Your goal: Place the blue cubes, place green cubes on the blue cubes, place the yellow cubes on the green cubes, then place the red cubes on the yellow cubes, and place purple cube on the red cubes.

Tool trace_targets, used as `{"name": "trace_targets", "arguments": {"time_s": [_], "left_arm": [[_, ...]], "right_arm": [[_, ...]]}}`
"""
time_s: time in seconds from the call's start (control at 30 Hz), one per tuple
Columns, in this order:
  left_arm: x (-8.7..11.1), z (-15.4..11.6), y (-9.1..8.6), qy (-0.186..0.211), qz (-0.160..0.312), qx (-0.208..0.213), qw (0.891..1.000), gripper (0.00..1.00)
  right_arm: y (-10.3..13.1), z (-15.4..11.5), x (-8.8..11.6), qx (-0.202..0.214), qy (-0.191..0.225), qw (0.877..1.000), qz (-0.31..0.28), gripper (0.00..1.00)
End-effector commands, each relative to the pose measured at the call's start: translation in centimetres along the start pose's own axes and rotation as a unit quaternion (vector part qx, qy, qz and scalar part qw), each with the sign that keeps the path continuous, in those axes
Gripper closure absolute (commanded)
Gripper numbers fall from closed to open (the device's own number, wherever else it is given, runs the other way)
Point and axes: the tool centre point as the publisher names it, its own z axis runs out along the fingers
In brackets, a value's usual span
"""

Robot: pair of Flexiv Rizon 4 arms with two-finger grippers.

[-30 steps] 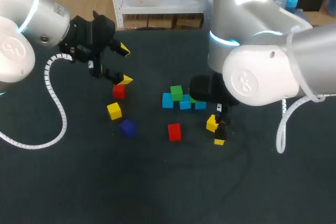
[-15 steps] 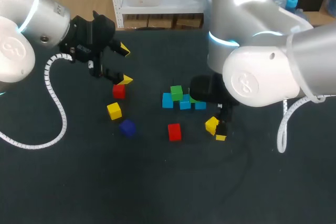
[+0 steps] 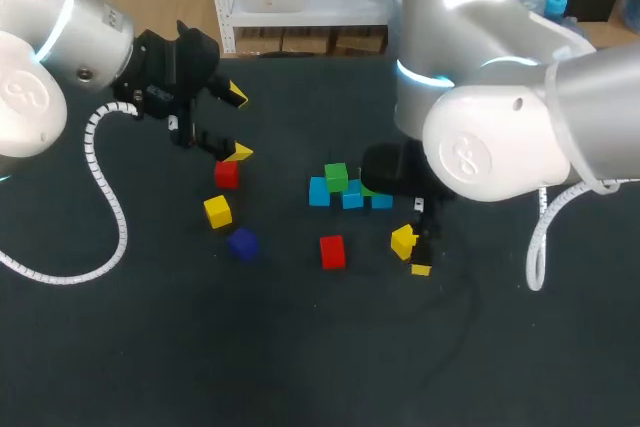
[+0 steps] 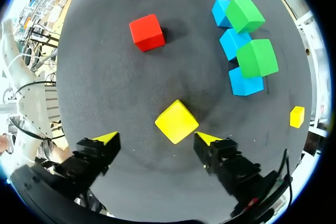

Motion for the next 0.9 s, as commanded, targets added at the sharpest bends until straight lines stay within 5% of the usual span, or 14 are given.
{"name": "trace_targets", "arguments": {"time_s": [0.03, 0.2, 0.6, 0.9], "left_arm": [[0.2, 0.0, -0.1, -0.003, 0.001, -0.001, 1.0, 0.0], [0.2, 0.0, -0.1, -0.003, 0.001, -0.001, 1.0, 0.0], [0.2, 0.0, -0.1, -0.003, 0.001, -0.001, 1.0, 0.0], [0.2, 0.0, -0.1, -0.003, 0.001, -0.001, 1.0, 0.0]], "right_arm": [[-0.2, -0.7, 1.1, 0.004, -0.021, 1.0, -0.008, 0.0], [-0.2, -2.4, 2.0, 0.011, -0.061, 0.994, -0.088, 0.0], [1.8, -2.1, 1.1, -0.022, -0.054, 0.97, -0.235, 0.0], [0.8, -1.6, 0.1, -0.009, -0.045, 0.969, -0.244, 0.0]]}}
